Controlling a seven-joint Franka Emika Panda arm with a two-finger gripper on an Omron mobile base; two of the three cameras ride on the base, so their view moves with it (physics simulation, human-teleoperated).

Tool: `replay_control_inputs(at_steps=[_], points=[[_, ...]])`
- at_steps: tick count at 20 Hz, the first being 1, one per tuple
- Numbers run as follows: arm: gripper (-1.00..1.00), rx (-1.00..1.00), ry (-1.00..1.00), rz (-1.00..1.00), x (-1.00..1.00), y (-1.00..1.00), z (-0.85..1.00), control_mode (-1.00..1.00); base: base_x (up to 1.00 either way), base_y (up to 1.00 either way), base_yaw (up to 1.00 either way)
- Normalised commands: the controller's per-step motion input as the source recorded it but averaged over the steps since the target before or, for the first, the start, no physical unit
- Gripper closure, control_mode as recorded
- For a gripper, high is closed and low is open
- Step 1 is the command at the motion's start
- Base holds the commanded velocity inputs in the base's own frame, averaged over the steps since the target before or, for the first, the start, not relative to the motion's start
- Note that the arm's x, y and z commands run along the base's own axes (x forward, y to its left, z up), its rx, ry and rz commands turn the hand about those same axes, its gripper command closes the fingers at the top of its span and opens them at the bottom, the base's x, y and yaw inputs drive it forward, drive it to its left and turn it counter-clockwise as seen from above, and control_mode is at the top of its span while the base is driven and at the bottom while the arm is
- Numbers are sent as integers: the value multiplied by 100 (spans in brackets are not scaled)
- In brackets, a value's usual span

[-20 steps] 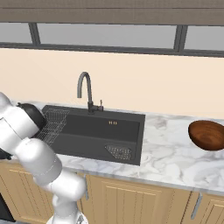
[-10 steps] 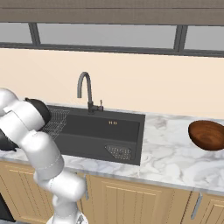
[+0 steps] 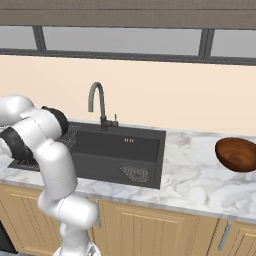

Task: Pick the mug and place it in the sink. Pick the bowl and place it in the open cabinet and then close the cabinet.

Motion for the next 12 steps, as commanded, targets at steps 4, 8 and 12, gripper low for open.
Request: replay_control_inputs(at_steps=[4, 8, 12], points=[[-100, 0, 0, -1, 13, 8, -19, -100, 0, 0, 0], [-100, 0, 0, 0, 8, 11, -19, -100, 0, 0, 0], [-100, 0, 0, 0, 8, 14, -18, -100, 0, 0, 0]])
